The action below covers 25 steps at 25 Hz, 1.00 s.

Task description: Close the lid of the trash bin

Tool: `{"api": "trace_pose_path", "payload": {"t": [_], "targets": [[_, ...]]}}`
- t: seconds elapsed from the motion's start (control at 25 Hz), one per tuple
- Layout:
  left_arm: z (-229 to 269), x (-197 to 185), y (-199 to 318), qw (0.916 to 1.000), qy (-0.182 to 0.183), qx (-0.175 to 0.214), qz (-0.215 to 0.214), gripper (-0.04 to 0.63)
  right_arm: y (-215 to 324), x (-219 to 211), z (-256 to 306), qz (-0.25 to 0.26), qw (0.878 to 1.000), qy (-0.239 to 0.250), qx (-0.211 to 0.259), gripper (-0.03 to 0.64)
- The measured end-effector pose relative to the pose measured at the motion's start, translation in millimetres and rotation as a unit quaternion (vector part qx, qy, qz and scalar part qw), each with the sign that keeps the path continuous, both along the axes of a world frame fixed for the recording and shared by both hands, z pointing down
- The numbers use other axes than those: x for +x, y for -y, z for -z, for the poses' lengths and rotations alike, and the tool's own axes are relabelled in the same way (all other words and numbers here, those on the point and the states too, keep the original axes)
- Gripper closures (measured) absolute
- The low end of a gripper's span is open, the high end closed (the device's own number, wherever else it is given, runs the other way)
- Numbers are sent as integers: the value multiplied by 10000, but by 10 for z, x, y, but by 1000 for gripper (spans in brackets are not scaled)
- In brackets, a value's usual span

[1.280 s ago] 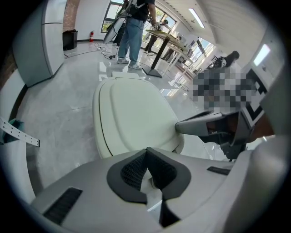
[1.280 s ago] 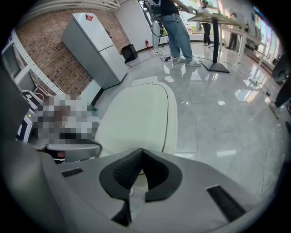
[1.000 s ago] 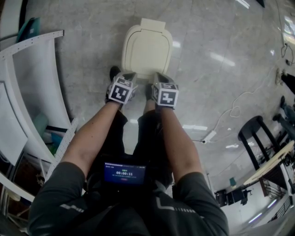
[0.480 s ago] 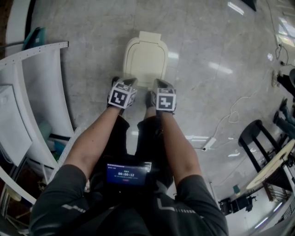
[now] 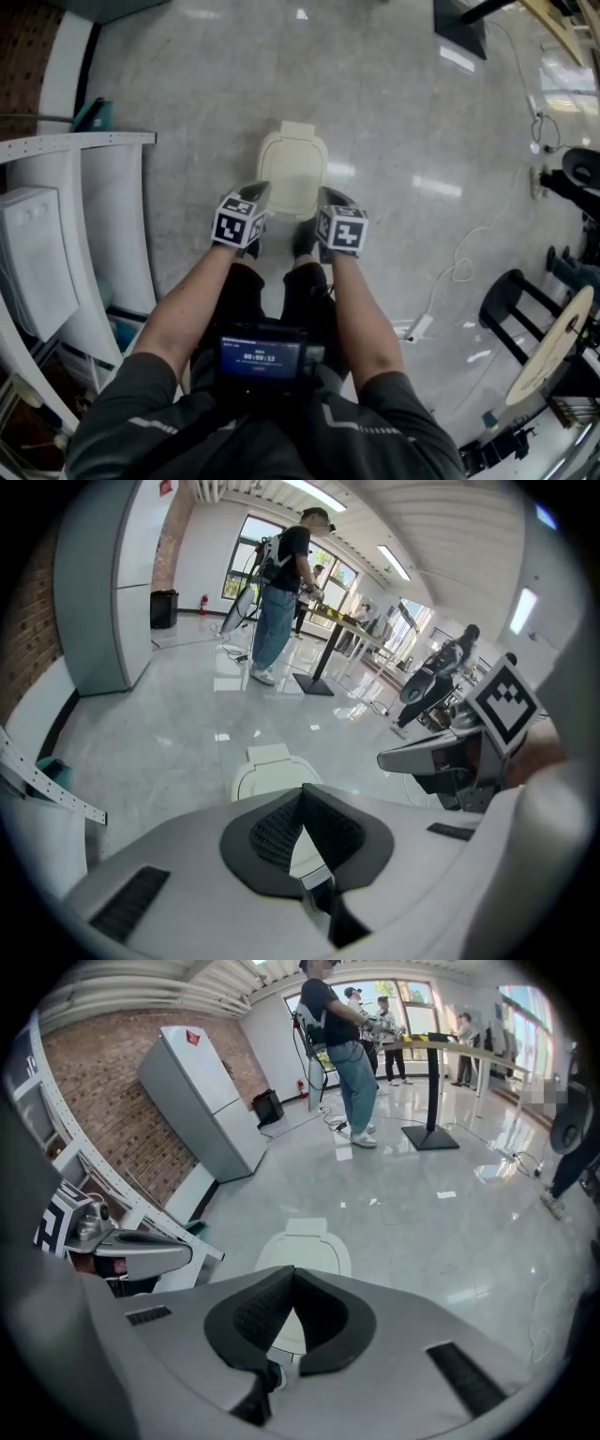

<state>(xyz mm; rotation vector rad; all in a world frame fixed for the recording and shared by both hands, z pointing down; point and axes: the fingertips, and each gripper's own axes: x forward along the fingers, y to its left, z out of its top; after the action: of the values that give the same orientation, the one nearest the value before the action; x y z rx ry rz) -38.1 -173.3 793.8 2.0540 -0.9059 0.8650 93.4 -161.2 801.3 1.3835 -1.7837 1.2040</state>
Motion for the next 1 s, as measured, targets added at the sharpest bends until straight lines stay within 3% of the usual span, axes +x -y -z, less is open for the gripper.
{"api": "trace_pose_path", "payload": {"t": [0.24,0.44,0.72,0.88,1.0], "targets": [[739,-85,409,9976,-46,689,59,598,420,24,849,105,9969,229,742,606],[1419,-40,647,9858,84,1605,-496,598,849,81,1868,429,9854,182,1636,606],[2488,-116,941,9716,-489,2308,-182,600,1149,197,3126,377,9622,589,2631,606],[3030,-200,1058,9631,-743,2588,24,598,1135,168,3623,544,9509,625,2983,606],[3477,-152,1104,9532,-865,2897,-68,598,1113,126,3964,835,9409,624,3221,606]]}}
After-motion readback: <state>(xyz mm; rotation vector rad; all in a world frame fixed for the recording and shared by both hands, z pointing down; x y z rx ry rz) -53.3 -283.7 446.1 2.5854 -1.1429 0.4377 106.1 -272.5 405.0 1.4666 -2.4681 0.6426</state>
